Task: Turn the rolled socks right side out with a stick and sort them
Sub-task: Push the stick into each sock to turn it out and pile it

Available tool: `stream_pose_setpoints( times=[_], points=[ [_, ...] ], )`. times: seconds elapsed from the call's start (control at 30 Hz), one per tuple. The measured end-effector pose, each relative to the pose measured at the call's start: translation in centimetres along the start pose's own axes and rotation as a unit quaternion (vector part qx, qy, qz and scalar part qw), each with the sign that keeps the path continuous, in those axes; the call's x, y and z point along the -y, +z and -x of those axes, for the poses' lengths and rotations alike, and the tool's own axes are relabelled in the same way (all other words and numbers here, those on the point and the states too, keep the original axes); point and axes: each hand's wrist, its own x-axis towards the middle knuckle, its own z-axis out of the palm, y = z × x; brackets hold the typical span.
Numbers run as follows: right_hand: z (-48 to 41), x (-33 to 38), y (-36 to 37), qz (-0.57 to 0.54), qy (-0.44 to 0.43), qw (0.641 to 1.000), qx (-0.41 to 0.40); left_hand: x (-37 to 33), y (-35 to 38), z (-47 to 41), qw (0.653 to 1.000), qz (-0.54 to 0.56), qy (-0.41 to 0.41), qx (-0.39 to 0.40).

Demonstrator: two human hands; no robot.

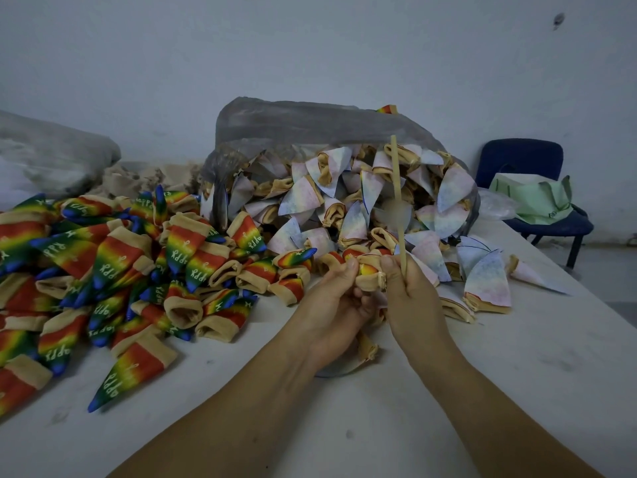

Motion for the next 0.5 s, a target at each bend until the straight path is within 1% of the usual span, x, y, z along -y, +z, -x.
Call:
stream_pose_setpoints(
  times=[0.13, 0.2, 0.3, 0.37, 0.5],
  points=[
    [-0.13, -0.11, -0.59, -0.018, 0.000, 1.000, 0.024, -0.47, -0.42, 0.40, 0.997, -0.081, 0.010, 0.013],
    [-0.06, 0.06, -0.66, -0.014, -0.010, 0.999, 0.035, -0.48, -0.41, 0.56, 0.995, -0.093, 0.025, 0.017],
    [0.17, 0.49, -0.62, -0.009, -0.013, 0.999, 0.041, -0.18, -0.29, 0.53, 0.993, -0.099, 0.070, -0.009],
    [0.33, 0.61, -0.42, -0.008, 0.009, 0.999, 0.045, -0.03, -0.40, 0.40, 0.988, -0.108, 0.108, -0.033],
    [0.57, 0.58, 0.08, 0.064, 0.030, 0.997, 0.040, -0.12, -0.59, 0.49, 0.981, -0.119, 0.137, -0.062]
  ],
)
